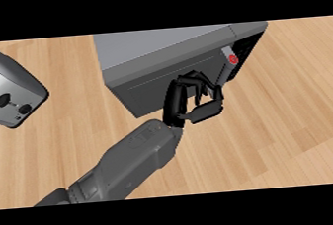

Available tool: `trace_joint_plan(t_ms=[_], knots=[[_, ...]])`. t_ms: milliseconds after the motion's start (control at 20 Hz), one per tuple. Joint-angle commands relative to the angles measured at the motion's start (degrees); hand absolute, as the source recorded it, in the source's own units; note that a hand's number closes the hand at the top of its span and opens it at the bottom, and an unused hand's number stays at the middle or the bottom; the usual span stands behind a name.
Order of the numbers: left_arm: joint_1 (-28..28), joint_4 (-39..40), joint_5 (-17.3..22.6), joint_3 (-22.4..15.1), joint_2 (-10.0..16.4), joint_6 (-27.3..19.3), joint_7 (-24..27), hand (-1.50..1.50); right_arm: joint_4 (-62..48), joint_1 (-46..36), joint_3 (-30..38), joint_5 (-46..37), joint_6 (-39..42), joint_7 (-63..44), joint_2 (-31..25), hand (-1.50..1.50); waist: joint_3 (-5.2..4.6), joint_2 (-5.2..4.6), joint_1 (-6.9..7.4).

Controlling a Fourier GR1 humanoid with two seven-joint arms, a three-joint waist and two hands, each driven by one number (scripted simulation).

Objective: Pick up the milk, place it into the microwave and close the microwave

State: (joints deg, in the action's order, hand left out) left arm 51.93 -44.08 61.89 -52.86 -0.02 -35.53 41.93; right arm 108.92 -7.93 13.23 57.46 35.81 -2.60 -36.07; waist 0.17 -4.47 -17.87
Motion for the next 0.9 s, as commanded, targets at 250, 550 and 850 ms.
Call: trace_joint_plan(t_ms=[250,550,850], knots=[[4.76,9.28,1.38,0.4,0.02,-2.82,-4.51,1.5,0.63,-0.55,-1.4,4.39,1.71,-0.75,-0.68,-1.5,-0.04,-0.2,1.03],[3.86,10.94,3.24,-0.44,0.02,-5.55,-5.33,1.5,0.19,0.24,0.3,6.39,2.28,-1.03,-2.13,-1.5,-0.04,0.14,2.25],[1.79,11.41,6.13,-0.24,0.02,-6.44,-5.05,1.5,1.24,1.78,1.81,7.62,1.59,-1.72,-3.39,-1.5,-0.24,0.63,4.53]])
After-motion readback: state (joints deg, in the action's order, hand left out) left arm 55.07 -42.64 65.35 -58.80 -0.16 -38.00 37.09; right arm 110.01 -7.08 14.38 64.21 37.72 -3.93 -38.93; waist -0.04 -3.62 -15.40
